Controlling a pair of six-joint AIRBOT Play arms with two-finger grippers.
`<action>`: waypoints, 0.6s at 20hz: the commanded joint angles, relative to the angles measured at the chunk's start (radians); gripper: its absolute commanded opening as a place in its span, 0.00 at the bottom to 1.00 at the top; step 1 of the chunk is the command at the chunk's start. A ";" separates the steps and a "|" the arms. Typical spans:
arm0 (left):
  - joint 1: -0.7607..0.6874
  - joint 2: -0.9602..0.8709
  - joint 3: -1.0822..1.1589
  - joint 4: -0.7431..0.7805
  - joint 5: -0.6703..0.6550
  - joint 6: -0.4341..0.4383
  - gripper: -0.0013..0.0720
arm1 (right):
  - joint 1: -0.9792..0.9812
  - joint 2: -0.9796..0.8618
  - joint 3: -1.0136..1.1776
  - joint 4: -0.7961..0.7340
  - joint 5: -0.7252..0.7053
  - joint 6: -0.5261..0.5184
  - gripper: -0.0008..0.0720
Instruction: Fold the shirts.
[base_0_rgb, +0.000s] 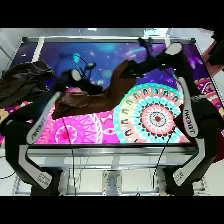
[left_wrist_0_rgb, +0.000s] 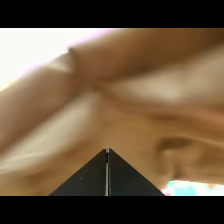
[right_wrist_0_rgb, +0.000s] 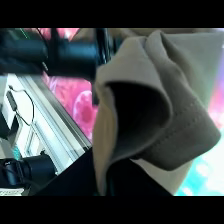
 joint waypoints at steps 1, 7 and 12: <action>0.125 0.122 0.075 0.281 -0.049 -0.109 0.04 | 0.164 0.002 0.040 -0.057 -0.126 0.052 0.05; 0.403 0.325 0.079 0.431 -0.120 -0.185 0.04 | 0.476 -0.105 0.040 -0.115 -0.671 0.104 0.05; 0.445 0.337 0.077 0.409 -0.183 -0.167 0.04 | 0.590 -0.259 0.039 0.192 -1.062 0.117 0.75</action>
